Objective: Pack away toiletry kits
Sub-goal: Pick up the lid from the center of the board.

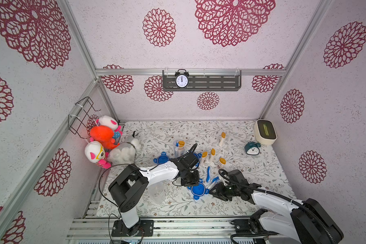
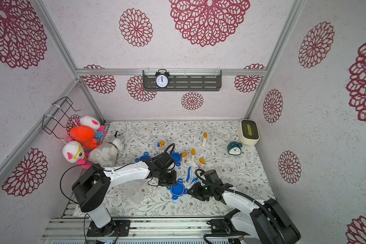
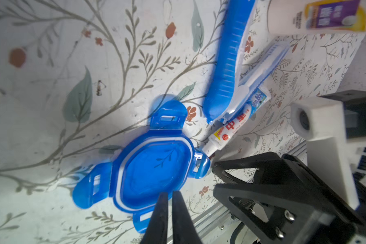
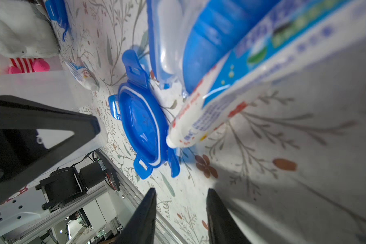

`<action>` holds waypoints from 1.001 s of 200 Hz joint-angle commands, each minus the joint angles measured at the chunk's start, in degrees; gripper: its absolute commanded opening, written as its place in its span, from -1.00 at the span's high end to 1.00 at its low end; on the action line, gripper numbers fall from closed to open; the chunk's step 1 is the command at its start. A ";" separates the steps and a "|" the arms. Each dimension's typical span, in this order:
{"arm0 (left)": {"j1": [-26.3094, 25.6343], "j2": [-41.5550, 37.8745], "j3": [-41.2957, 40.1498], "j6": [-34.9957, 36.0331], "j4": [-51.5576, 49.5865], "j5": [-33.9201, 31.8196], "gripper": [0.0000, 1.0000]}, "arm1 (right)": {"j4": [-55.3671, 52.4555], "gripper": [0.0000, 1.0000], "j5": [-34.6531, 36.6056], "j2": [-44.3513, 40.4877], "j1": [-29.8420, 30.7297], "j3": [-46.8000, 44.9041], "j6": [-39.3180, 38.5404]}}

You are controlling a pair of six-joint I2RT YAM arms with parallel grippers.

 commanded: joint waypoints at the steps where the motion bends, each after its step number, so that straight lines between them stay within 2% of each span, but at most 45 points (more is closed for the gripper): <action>1: -0.05 1.75 -0.88 0.23 2.66 1.81 0.84 | 5.29 0.22 0.46 1.28 -0.34 -0.27 2.05; 60: -0.93 4.94 -2.38 0.15 3.87 2.91 0.89 | 11.21 0.37 1.11 5.43 0.09 -0.94 4.46; 123: -1.08 7.82 -3.90 0.68 4.17 5.15 0.90 | 15.98 0.40 2.19 10.27 3.26 0.02 5.81; 152: -1.10 7.56 -3.99 0.79 4.17 5.11 0.91 | 15.43 0.67 3.50 10.03 4.63 0.42 5.69; 187: -0.76 5.42 -3.91 1.61 3.63 4.60 0.91 | 9.28 0.98 7.55 4.37 5.70 2.40 3.61; 200: -0.51 1.63 -2.58 3.88 1.08 1.46 0.74 | 4.23 1.00 9.82 0.57 6.21 4.45 1.58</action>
